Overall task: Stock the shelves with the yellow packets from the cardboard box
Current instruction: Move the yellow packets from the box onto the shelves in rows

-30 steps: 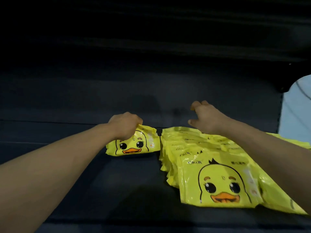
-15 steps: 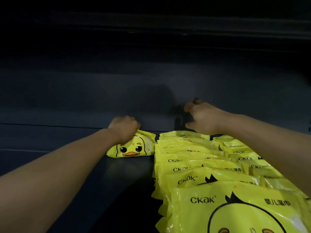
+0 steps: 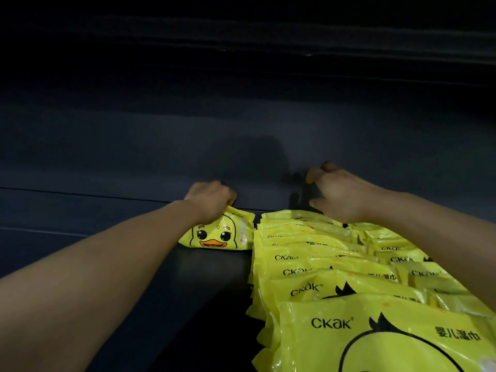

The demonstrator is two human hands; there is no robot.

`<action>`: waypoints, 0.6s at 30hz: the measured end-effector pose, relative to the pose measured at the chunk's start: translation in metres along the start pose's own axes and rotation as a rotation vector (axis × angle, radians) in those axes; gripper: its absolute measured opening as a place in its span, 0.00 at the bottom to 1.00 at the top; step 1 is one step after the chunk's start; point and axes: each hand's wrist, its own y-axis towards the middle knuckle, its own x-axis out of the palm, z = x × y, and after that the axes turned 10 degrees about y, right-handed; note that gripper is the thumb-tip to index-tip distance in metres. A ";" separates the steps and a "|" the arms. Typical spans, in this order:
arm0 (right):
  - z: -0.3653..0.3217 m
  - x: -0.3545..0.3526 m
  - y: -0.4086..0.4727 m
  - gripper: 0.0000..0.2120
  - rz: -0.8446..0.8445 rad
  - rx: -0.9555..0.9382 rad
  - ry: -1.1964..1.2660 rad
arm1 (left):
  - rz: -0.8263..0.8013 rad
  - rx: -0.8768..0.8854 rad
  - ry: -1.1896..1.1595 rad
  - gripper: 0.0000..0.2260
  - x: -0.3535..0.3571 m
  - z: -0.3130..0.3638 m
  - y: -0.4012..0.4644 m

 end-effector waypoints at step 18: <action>-0.015 0.004 -0.009 0.24 -0.029 0.001 0.015 | -0.022 -0.185 0.087 0.19 -0.001 -0.008 -0.027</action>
